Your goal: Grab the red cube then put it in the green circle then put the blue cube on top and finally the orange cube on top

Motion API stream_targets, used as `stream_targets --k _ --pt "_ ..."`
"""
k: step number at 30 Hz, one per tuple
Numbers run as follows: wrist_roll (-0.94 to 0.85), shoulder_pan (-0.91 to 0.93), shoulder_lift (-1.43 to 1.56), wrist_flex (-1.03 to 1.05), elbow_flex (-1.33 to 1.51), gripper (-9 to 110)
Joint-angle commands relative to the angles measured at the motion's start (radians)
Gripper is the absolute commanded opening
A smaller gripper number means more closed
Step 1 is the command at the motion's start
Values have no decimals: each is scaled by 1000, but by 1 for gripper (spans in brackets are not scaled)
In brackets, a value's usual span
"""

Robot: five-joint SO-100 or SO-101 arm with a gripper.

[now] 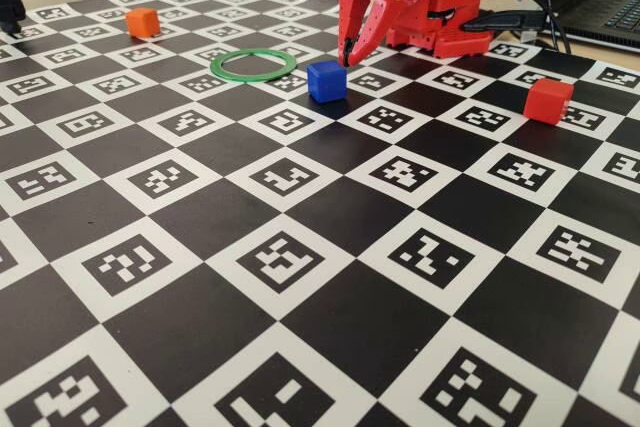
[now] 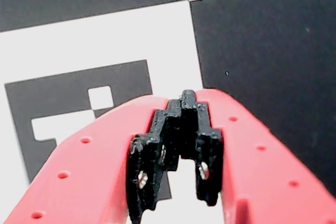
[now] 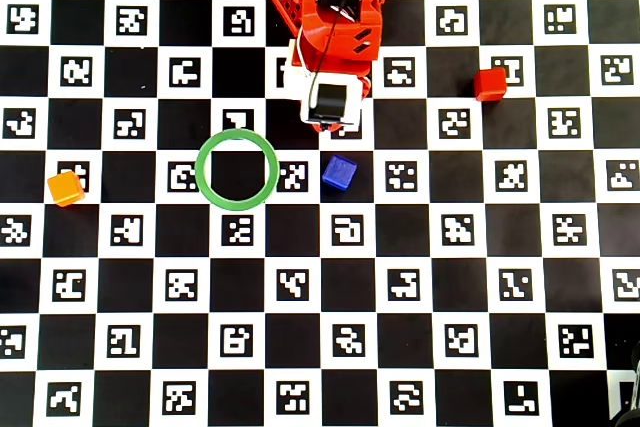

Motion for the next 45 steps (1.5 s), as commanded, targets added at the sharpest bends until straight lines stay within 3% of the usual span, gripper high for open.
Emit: stream_targets --k 1,9,18,23,32,38,45 --pt "92 -40 -132 2 -242 -6" --pt "399 -160 -407 161 -615 -4" --pt "532 -353 -744 407 -1055 4" --pt "578 -494 -850 522 -1247 16" --pt "597 -753 -942 609 -1379 37" --pt "607 -890 -1127 609 -1437 35" --pt "565 -916 -1267 569 -1417 36"
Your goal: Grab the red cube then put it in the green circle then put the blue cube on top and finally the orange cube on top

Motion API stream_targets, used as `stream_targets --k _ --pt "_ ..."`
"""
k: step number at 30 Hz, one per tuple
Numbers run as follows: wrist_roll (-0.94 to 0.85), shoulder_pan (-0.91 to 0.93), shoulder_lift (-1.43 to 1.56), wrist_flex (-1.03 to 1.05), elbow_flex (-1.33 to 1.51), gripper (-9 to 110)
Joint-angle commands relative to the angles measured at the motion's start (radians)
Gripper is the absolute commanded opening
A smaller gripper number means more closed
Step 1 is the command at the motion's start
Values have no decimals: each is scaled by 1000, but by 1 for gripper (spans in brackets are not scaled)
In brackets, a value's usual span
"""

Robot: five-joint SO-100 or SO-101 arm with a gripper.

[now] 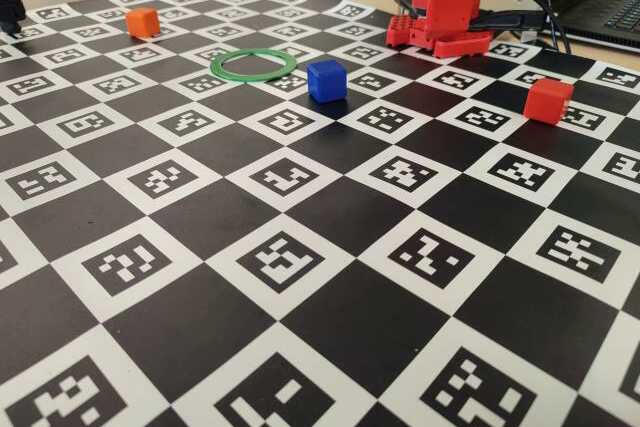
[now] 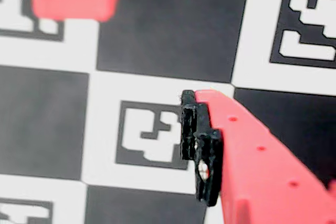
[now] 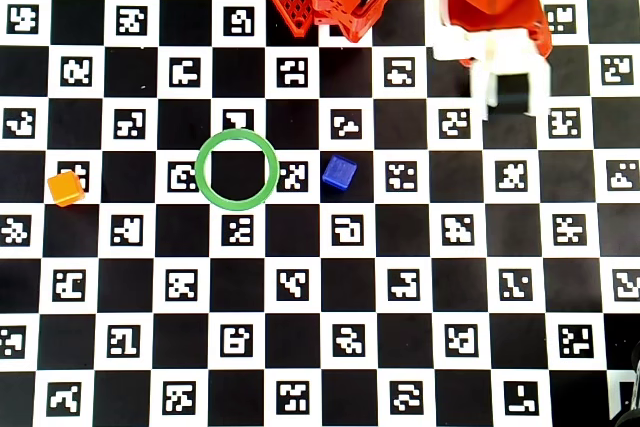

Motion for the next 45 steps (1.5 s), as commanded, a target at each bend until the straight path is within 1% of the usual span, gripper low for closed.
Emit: stream_targets --k 1,4,13,20,35,45 --pt "-29 -5 -17 51 -44 37" --pt "-57 11 -35 14 11 37" --pt "-20 60 -23 -235 233 37" --pt "20 78 -23 -367 331 37" --pt "210 -77 -98 -528 449 38" --pt "249 -104 -158 -617 485 38"
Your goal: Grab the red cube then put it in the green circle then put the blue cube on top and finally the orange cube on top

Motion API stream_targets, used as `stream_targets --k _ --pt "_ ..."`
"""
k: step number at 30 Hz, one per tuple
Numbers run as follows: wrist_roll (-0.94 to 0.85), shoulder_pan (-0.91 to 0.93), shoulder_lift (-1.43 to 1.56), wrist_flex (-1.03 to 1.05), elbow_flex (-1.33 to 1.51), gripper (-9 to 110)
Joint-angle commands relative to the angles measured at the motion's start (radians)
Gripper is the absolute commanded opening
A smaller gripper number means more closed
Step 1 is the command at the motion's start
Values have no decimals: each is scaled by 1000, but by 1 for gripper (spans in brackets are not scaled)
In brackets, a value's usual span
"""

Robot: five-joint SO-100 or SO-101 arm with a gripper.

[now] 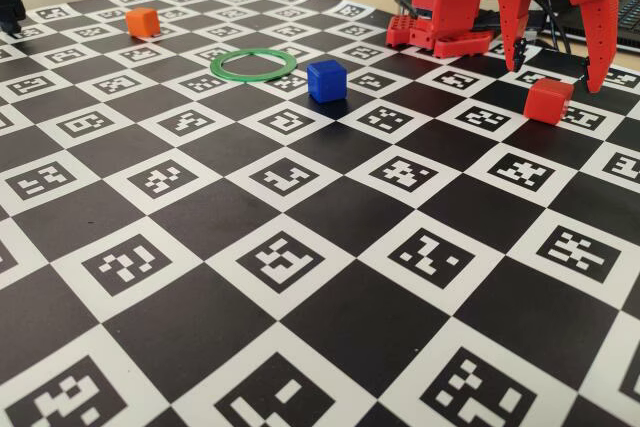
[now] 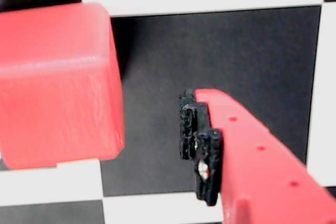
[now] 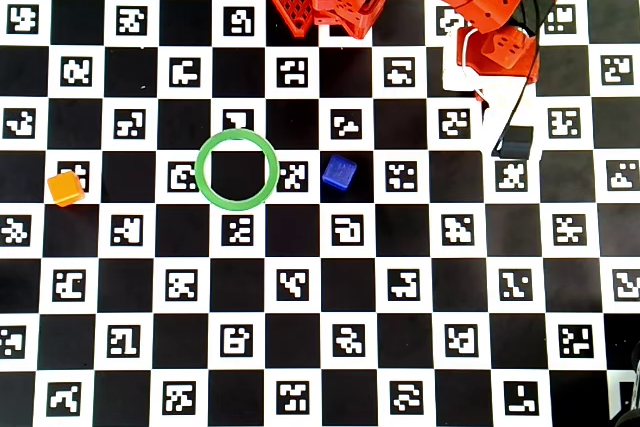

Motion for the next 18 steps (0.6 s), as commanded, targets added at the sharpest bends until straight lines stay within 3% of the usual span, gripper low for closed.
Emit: stream_targets --k 1,18 --pt "15 -18 2 -32 -3 38" --pt "35 -44 -52 -141 37 37"
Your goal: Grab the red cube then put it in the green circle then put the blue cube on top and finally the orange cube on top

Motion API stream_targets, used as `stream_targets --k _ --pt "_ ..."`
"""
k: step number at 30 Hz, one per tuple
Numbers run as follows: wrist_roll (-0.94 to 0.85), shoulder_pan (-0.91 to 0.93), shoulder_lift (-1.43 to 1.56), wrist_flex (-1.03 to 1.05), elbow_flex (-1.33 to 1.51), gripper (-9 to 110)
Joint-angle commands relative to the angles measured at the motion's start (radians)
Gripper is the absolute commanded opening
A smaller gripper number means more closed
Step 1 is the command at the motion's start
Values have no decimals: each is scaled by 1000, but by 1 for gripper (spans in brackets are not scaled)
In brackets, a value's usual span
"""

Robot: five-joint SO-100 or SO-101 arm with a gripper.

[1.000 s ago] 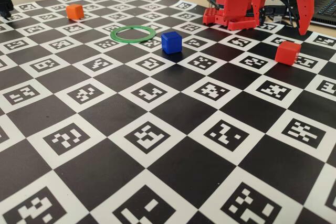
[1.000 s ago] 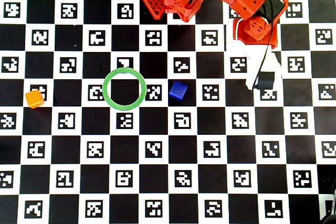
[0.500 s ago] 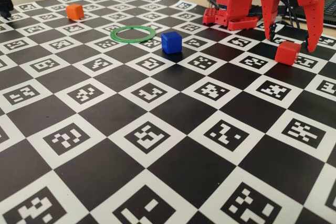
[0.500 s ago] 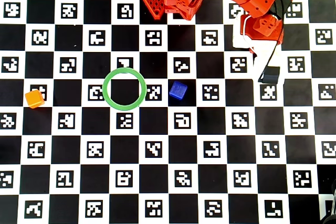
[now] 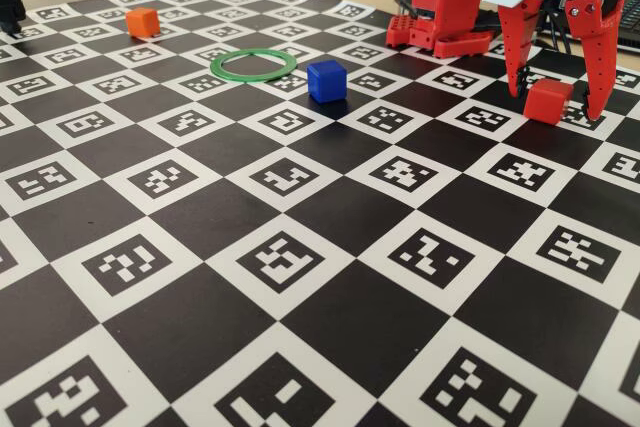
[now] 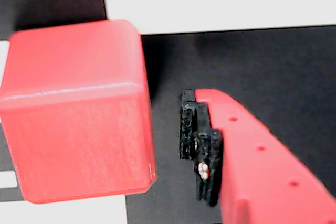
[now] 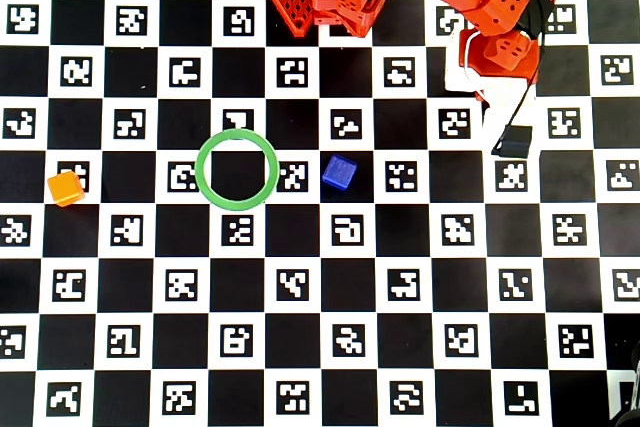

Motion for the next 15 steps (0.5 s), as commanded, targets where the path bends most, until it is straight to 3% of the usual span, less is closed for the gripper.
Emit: stream_targets --k 1,15 --pt "-5 0 12 -12 -14 37" --pt "20 -12 -5 -34 -28 24"
